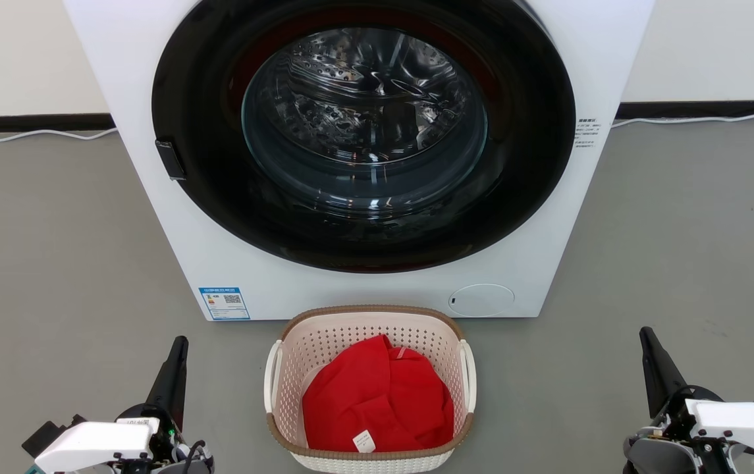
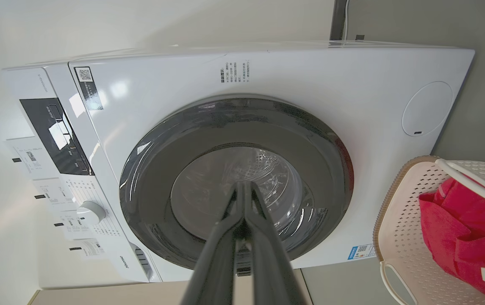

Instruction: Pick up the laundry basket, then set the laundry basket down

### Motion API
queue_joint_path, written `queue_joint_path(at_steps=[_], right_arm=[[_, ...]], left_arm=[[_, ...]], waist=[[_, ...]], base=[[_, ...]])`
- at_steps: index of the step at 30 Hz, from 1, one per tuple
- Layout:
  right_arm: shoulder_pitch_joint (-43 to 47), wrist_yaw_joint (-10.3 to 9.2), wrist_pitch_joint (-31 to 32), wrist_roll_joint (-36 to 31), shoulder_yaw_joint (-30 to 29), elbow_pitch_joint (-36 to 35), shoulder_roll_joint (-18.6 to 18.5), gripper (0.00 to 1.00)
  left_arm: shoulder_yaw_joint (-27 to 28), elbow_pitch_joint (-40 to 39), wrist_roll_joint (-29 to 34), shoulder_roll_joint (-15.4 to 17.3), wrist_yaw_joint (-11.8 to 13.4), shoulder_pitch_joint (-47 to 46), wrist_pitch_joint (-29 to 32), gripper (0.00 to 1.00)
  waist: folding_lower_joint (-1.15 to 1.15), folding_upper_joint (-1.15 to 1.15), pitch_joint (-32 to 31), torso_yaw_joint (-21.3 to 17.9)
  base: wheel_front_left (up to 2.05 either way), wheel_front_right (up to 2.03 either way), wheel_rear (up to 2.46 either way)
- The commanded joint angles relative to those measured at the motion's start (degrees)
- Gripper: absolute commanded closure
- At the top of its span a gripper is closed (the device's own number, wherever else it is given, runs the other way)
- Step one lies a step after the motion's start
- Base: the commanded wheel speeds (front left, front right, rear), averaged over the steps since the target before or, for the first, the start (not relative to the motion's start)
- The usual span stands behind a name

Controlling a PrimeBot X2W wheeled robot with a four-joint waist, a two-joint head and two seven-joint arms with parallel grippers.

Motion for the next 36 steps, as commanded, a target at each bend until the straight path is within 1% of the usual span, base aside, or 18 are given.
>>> queue_joint_path(at_steps=[1, 36], right_arm=[[-2.6, 0.42, 0.5, 0.4, 1.1, -1.7, -0.2, 1.0], [-2.6, 0.42, 0.5, 0.4, 1.1, -1.7, -0.2, 1.0]], left_arm=[[1.7, -1.3, -0.4, 0.7, -0.4, -3.2, 0.3, 1.0], [1.7, -1.3, -0.4, 0.7, -0.4, -3.2, 0.3, 1.0]], waist=[[0.0, 0.0, 0.0, 0.0], [0.0, 0.0, 0.0, 0.0]], base=[[0.0, 0.0, 0.0], [0.0, 0.0, 0.0]])
